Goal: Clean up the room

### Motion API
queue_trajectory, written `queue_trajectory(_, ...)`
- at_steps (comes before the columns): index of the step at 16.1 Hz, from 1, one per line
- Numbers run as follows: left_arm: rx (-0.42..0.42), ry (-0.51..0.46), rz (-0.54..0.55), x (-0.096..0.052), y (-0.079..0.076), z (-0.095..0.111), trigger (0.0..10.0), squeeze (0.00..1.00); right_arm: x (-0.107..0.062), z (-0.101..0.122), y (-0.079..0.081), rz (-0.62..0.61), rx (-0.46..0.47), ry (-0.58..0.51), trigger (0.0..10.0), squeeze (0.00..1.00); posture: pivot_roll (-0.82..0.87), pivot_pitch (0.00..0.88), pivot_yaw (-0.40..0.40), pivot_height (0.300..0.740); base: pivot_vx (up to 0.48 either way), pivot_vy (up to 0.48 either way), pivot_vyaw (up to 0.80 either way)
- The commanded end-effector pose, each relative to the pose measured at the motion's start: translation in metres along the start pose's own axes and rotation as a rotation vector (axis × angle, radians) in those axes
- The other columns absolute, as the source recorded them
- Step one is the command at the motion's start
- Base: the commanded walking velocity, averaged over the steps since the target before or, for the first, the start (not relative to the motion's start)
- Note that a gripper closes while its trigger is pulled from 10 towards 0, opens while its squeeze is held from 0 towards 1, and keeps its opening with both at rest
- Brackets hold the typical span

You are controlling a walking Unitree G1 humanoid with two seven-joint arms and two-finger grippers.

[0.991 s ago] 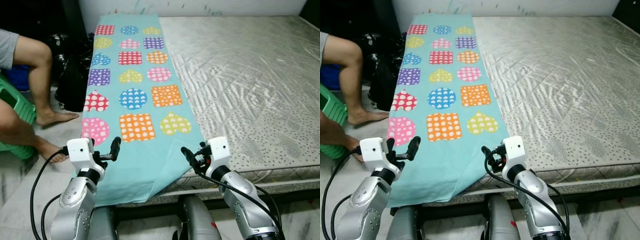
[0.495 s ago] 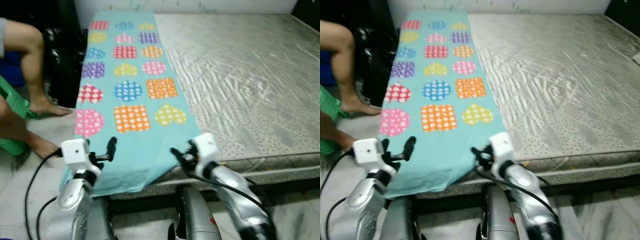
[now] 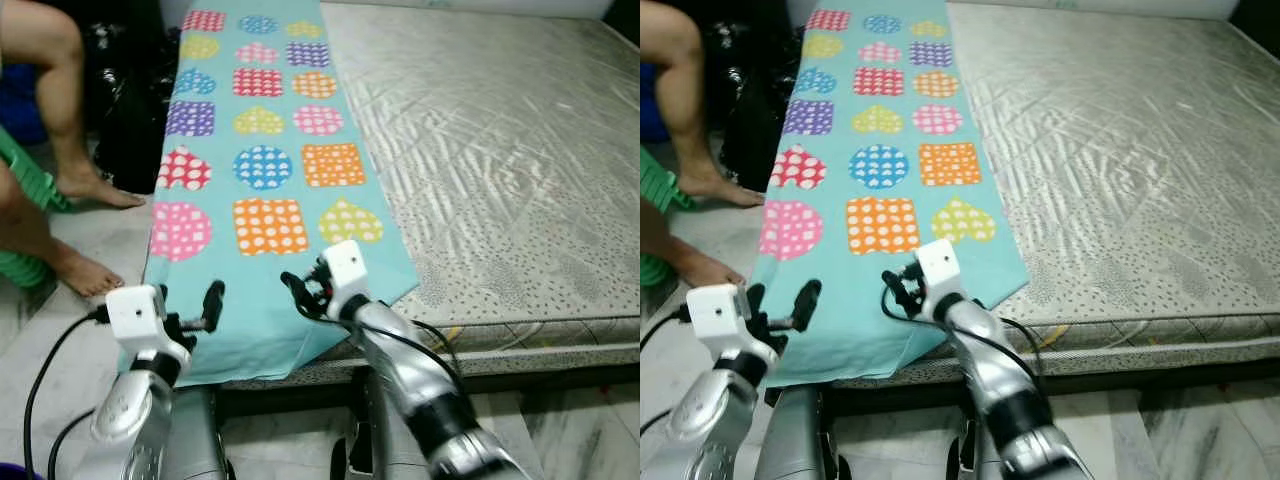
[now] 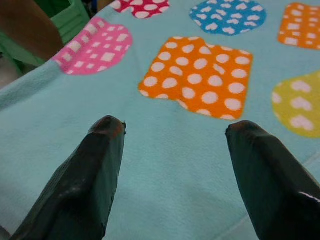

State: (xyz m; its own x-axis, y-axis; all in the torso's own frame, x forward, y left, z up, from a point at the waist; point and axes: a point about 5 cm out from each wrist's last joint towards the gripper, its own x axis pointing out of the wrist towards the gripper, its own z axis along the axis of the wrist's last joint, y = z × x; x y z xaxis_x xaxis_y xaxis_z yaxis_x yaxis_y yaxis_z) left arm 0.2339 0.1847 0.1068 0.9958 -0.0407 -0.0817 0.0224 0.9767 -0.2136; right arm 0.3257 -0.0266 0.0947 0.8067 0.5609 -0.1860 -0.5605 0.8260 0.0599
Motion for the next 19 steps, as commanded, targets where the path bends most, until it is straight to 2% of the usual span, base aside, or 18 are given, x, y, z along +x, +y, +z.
queue_trajectory(1, 0.006, 0.006, -0.008, -0.004, -0.002, 0.002, 10.0, 0.00, 0.004, -0.005, -0.003, -0.052, -0.006, 0.028, 10.0, 0.00, 0.09, 0.181, -0.103, 0.542, 0.000, 0.000, 0.00)
queue_trajectory(3, 0.010, 0.018, 0.003, -0.010, 0.000, 0.002, 10.0, 0.00, 0.015, -0.005, -0.003, -0.103, -0.043, 0.064, 10.0, 0.00, 0.11, 0.184, -0.107, 0.542, 0.000, 0.000, 0.00)
queue_trajectory(5, 0.013, 0.024, 0.004, -0.012, 0.001, 0.003, 10.0, 0.00, 0.018, -0.007, -0.013, -0.195, -0.095, 0.130, 10.0, 0.00, 0.11, 0.184, -0.105, 0.542, 0.000, 0.000, 0.00)
queue_trajectory(6, 0.007, 0.040, -0.010, -0.013, -0.001, 0.002, 10.0, 0.00, 0.016, -0.010, -0.026, -0.278, -0.132, 0.187, 10.0, 0.00, 0.12, 0.184, -0.103, 0.542, 0.000, 0.000, 0.00)
queue_trajectory(9, -0.006, 0.065, -0.065, -0.018, -0.009, 0.000, 10.0, 0.00, 0.010, -0.016, -0.043, -0.376, -0.159, 0.248, 10.0, 0.00, 0.13, 0.187, -0.100, 0.542, 0.000, 0.000, 0.00)
queue_trajectory(11, -0.014, 0.085, -0.097, -0.020, -0.013, -0.001, 10.0, 0.00, 0.008, -0.021, -0.047, -0.403, -0.165, 0.288, 10.0, 0.00, 0.13, 0.187, -0.100, 0.542, 0.000, 0.000, 0.00)
queue_trajectory(14, -0.049, 0.159, -0.235, -0.025, -0.028, -0.005, 10.0, 0.00, 0.004, -0.036, -0.042, -0.395, -0.161, 0.365, 10.0, 0.00, 0.13, 0.189, -0.105, 0.542, 0.000, 0.000, 0.00)
queue_trajectory(16, -0.046, 0.168, -0.240, -0.026, -0.028, -0.005, 10.0, 0.00, 0.004, -0.045, -0.031, -0.350, -0.151, 0.401, 10.0, 0.00, 0.13, 0.189, -0.105, 0.542, 0.000, 0.000, 0.00)
queue_trajectory(17, -0.041, 0.169, -0.239, -0.026, -0.028, -0.005, 10.0, 0.00, 0.004, -0.050, -0.024, -0.312, -0.148, 0.422, 6.7, 0.00, 0.13, 0.188, -0.103, 0.542, 0.000, 0.000, 0.00)
queue_trajectory(18, -0.039, 0.170, -0.240, -0.026, -0.028, -0.005, 10.0, 0.00, 0.004, -0.053, -0.021, -0.296, -0.146, 0.430, 5.4, 0.00, 0.13, 0.188, -0.103, 0.542, 0.000, 0.000, 0.00)
queue_trajectory(19, -0.037, 0.170, -0.241, -0.026, -0.028, -0.005, 10.0, 0.00, 0.004, -0.056, -0.017, -0.275, -0.150, 0.439, 2.8, 0.00, 0.13, 0.187, -0.103, 0.542, 0.000, 0.000, 0.00)
